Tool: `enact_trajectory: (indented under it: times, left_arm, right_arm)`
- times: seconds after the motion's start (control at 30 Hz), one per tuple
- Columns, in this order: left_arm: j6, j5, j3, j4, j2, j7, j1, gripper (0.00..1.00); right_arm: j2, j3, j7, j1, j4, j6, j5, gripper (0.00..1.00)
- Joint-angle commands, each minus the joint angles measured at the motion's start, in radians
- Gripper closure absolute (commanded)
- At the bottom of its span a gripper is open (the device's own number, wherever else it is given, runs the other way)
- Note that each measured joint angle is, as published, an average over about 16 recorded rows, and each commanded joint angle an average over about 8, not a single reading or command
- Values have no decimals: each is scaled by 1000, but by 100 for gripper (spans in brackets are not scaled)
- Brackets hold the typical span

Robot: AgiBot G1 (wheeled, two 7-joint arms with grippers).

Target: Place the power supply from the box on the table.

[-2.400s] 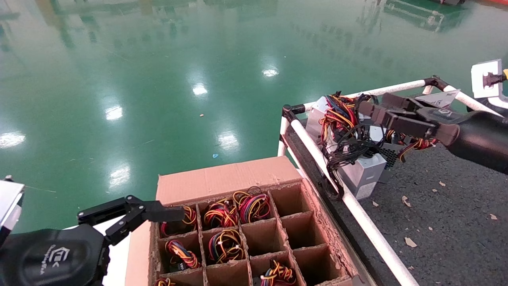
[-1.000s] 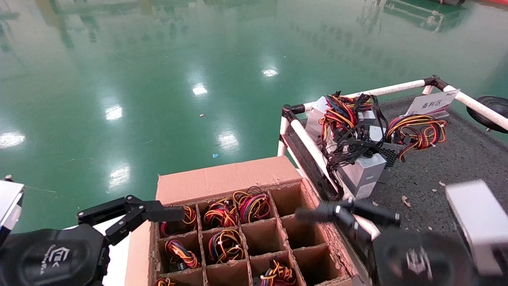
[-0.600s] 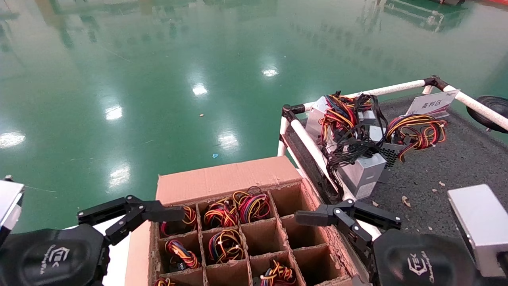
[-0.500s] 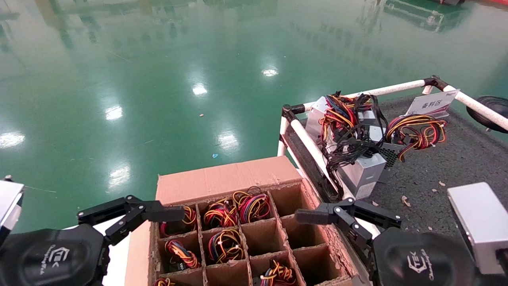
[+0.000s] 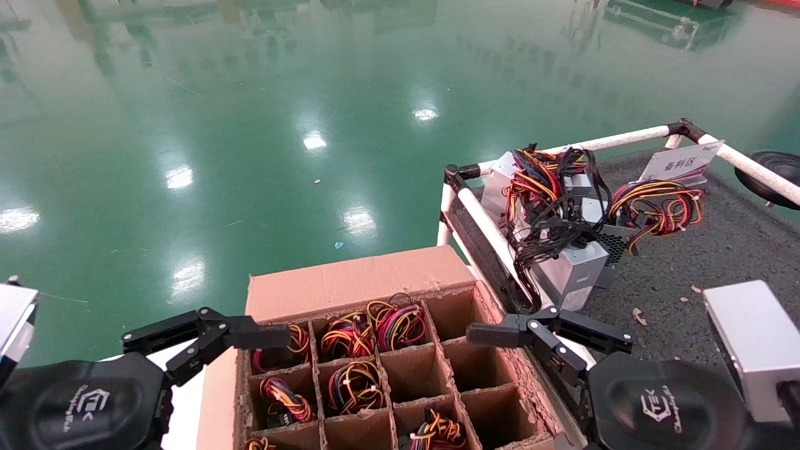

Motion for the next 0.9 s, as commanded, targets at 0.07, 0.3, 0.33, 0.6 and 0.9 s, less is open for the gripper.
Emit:
enact_trajectory:
  times: [0.07,0.3,0.33,0.6,0.9]
  left_arm:
    - [0,0,0,0,0,0,0,0]
    - [0,0,0,0,0,0,0,0]
    - [0,0,0,0,0,0,0,0]
    - [0,0,0,0,0,0,0,0]
    - [0,0,0,0,0,0,0,0]
  right_arm:
    - [0,0,0,1,-2,0,0,0]
    - [-1,-1,0,2,-4,1,-1,0]
    - [-1,-1,-1,2,-4,1,-1,0]
    - [-1,-2,-1,2,-5,1,-2,0]
    - [-1,-2,-1,3,-6,1,-2,0]
